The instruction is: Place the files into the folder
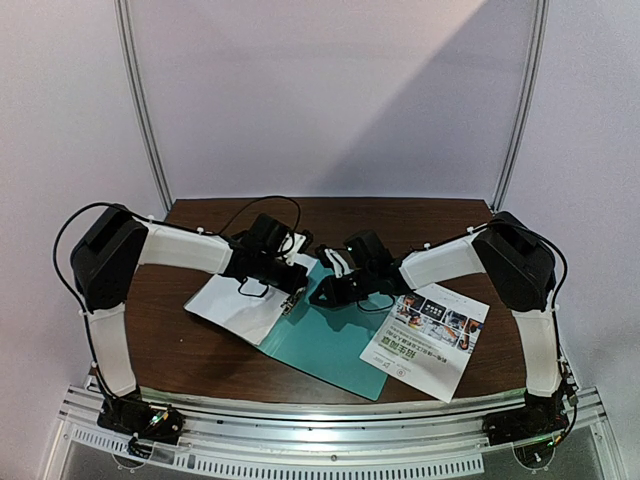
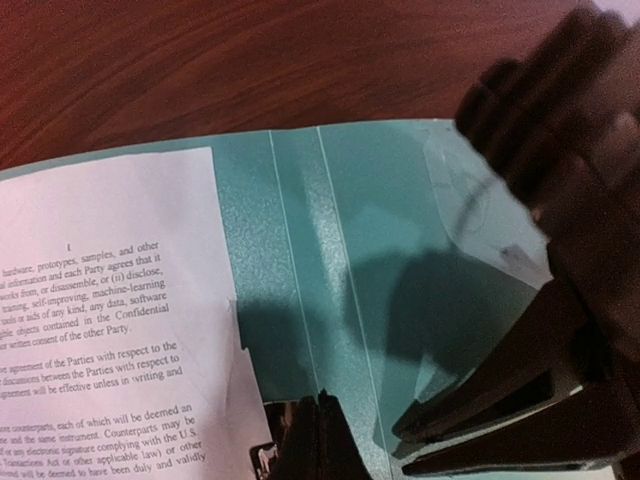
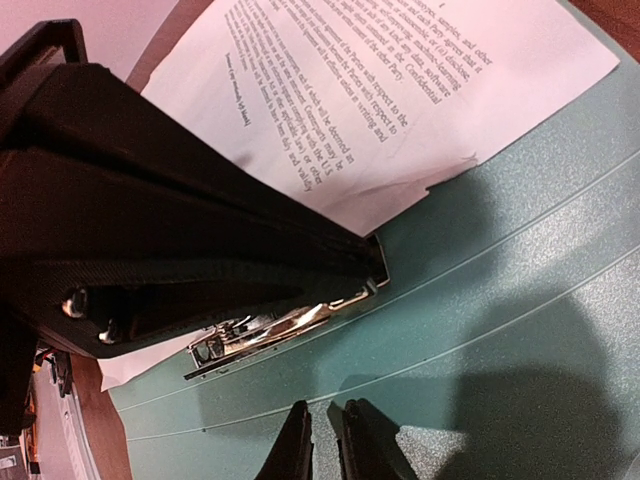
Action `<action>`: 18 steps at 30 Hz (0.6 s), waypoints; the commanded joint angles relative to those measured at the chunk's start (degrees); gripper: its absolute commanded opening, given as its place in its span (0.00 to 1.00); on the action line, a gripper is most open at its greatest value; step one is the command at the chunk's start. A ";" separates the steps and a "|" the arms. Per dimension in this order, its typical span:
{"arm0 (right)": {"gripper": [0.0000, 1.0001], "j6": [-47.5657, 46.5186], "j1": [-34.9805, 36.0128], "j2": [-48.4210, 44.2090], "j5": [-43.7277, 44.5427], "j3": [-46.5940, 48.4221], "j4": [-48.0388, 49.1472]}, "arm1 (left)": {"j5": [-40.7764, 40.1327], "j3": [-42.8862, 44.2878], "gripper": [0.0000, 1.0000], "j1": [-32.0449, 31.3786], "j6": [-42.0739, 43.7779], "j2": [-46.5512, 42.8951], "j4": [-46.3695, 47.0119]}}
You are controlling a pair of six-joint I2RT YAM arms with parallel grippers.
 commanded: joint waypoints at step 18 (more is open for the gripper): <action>0.11 0.26 0.26 5.70 1.55 0.98 -6.23 | -8.15 -4.60 0.00 1.79 -1.15 6.12 -10.34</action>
